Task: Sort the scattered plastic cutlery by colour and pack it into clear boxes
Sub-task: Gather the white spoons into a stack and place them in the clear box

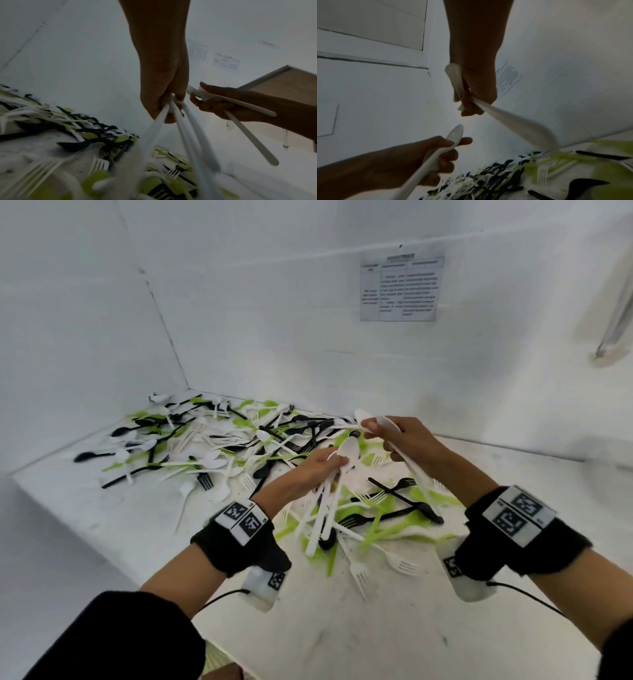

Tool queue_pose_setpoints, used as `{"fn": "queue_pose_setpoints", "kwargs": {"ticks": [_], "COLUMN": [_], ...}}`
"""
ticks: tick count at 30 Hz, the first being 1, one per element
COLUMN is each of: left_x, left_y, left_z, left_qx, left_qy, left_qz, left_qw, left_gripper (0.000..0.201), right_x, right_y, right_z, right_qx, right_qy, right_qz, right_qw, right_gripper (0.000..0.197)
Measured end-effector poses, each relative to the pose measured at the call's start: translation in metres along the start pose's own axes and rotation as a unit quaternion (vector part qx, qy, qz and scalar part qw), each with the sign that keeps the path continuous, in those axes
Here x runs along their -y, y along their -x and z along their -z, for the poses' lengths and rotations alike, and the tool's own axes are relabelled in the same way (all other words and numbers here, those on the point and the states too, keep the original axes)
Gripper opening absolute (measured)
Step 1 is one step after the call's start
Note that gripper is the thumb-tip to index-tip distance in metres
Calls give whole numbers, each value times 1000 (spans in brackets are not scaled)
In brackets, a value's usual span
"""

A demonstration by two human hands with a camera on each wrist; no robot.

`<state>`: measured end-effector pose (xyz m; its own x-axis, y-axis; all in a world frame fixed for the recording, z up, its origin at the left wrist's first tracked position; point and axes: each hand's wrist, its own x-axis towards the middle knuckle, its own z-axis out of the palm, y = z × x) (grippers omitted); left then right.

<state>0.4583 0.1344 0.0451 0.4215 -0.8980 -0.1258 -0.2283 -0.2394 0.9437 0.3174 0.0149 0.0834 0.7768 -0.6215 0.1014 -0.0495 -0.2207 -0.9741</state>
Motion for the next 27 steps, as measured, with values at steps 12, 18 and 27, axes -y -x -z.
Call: {"fn": "queue_pose_setpoints", "kwargs": {"ticks": [12,18,27], "left_x": [-10,-10,-3], "left_y": [-21,-25,-33], "left_z": [-37,-49,-61], "left_qx": [-37,19,-6], "left_qy": [270,362,385], "left_qz": [67,119,89], "left_qw": [960,924,919], "left_gripper": [33,27,19], "right_x": [-47,-45,-49], "right_y": [30,39,38], "right_z": [-26,-24,-20], "right_qx": [-70,-88,-91], "right_qy": [-21,-35,-33], "right_qz": [-17,-36,-60], "right_qw": [997,995,993], "right_gripper": [28,24,27]}}
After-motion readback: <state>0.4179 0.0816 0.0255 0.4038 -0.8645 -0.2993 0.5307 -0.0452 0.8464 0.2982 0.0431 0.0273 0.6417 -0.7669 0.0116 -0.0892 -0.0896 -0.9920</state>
